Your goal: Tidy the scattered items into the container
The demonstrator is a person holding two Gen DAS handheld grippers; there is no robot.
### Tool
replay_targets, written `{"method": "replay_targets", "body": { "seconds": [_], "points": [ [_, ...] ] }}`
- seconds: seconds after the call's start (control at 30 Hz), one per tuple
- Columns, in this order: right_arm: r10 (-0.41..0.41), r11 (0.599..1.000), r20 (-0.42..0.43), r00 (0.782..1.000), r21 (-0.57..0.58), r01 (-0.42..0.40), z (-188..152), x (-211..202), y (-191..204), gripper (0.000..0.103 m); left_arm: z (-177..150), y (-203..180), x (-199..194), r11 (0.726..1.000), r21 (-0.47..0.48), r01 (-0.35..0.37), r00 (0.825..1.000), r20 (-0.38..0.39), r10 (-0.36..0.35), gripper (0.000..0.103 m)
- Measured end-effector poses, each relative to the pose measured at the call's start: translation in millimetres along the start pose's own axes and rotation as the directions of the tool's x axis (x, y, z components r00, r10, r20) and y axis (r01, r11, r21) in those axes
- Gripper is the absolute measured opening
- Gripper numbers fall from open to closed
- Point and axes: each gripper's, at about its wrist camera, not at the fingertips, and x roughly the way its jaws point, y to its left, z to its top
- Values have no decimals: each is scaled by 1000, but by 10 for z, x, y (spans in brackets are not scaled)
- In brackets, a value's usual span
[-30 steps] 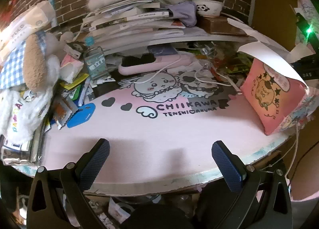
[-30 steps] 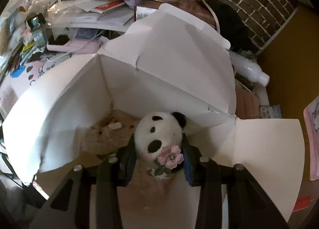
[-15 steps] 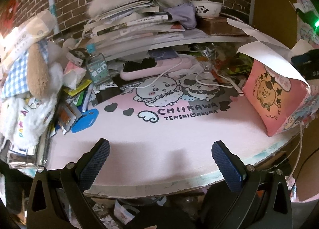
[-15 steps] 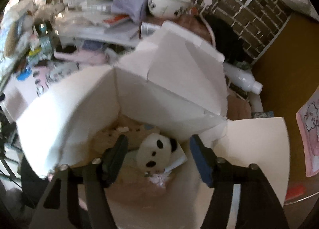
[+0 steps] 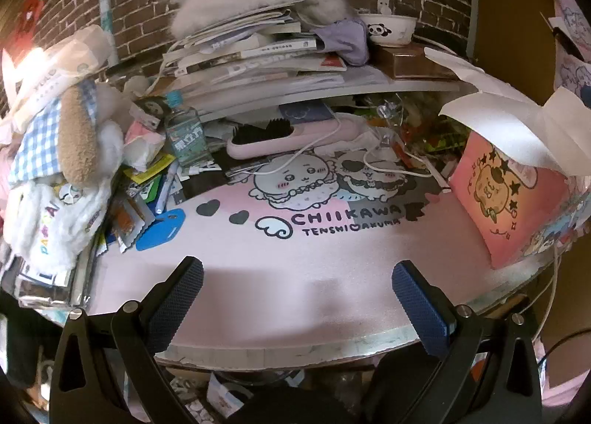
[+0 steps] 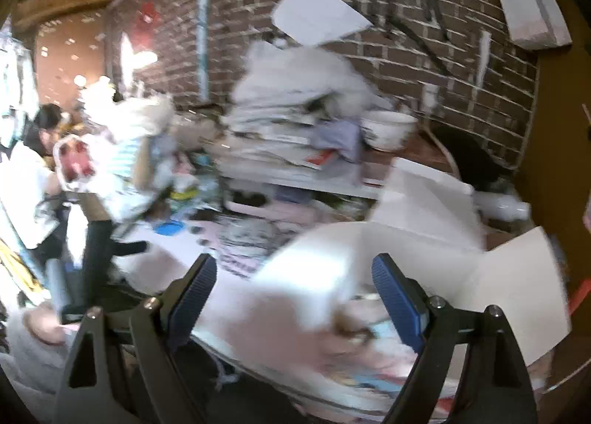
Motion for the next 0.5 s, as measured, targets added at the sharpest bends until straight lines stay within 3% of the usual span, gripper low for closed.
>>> {"method": "replay_targets", "body": {
  "seconds": [0.27, 0.37, 0.5],
  "points": [
    [113, 991, 23, 993, 74, -115, -376, 228, 419, 87, 15, 83, -74, 997, -22, -67, 997, 28, 68, 102],
    [71, 995, 41, 997, 72, -74, -526, 366, 574, 98, 6, 162, -100, 995, -41, -90, 995, 38, 91, 102],
    [20, 996, 45, 999, 82, -24, -651, 526, 712, 99, -23, 290, -114, 986, -71, -148, 988, 39, 151, 102]
  ]
}}
